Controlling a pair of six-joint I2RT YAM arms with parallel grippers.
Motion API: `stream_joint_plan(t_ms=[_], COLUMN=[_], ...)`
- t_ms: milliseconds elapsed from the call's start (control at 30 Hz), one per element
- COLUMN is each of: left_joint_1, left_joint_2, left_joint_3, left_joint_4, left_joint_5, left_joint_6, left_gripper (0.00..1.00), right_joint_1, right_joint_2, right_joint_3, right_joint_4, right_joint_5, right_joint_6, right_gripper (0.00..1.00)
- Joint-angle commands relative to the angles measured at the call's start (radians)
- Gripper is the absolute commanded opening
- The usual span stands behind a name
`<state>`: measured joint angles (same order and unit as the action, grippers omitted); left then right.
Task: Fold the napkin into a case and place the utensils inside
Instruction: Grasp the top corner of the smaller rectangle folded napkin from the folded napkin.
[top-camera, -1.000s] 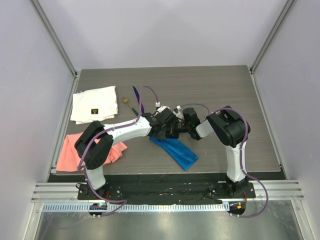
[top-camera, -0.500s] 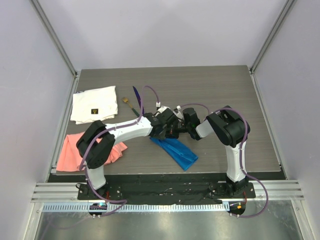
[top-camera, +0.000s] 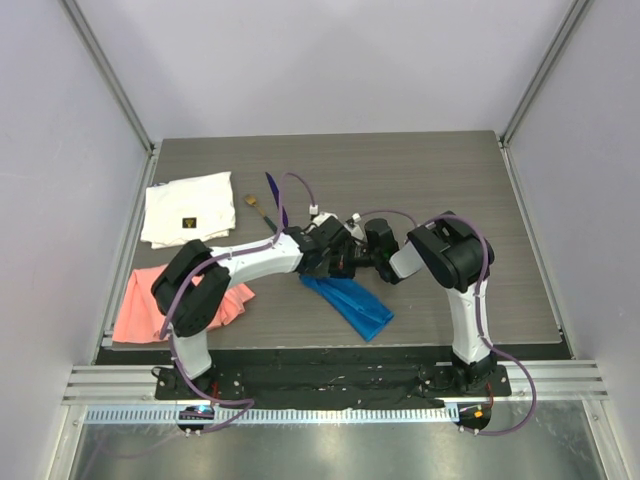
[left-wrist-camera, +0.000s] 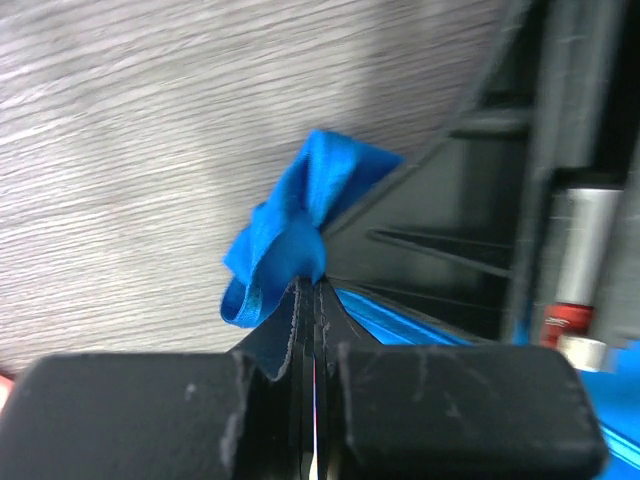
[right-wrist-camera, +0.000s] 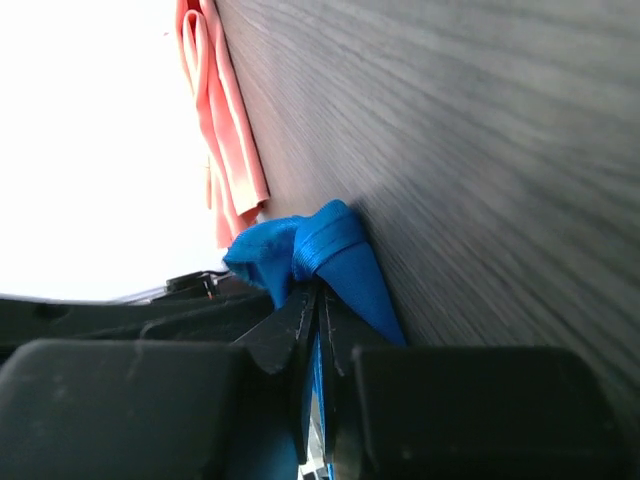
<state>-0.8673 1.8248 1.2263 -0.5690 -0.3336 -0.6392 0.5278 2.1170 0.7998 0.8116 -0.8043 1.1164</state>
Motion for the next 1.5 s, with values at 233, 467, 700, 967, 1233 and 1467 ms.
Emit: stream_joint_plan(t_ms=[233, 467, 700, 967, 1233, 1467], left_joint_1=[0.048, 0.048, 0.048, 0.048, 0.045, 0.028], left_joint_2=[-0.038, -0.059, -0.074, -0.062, -0.146, -0.309], left_joint_3=[-0.013, -0.039, -0.028, -0.013, -0.053, -0.106], left_joint_4=[0.113, 0.135, 0.133, 0.129, 0.133, 0.043], left_joint_5=[0.038, 0.064, 0.087, 0.094, 0.128, 0.183], left_joint_6=[0.033, 0.03, 0.039, 0.038, 0.029, -0.04], left_gripper=[0.0, 0.0, 0.0, 0.0, 0.44, 0.79], right_joint_1=[-0.009, -0.034, -0.083, -0.101, -0.109, -0.146], right_joint_2=[-0.135, -0.259, -0.342, -0.37, -0.485, -0.587], right_joint_3=[0.052, 0.058, 0.036, 0.036, -0.01, -0.028], right_joint_4=[-0.379, -0.563, -0.666, -0.793, -0.902, -1.017], right_joint_5=[0.048, 0.073, 0.08, 0.117, 0.168, 0.194], right_joint_6=[-0.225, -0.302, -0.381, -0.51, -0.573, -0.642], right_gripper=[0.22, 0.25, 0.25, 0.18, 0.19, 0.22])
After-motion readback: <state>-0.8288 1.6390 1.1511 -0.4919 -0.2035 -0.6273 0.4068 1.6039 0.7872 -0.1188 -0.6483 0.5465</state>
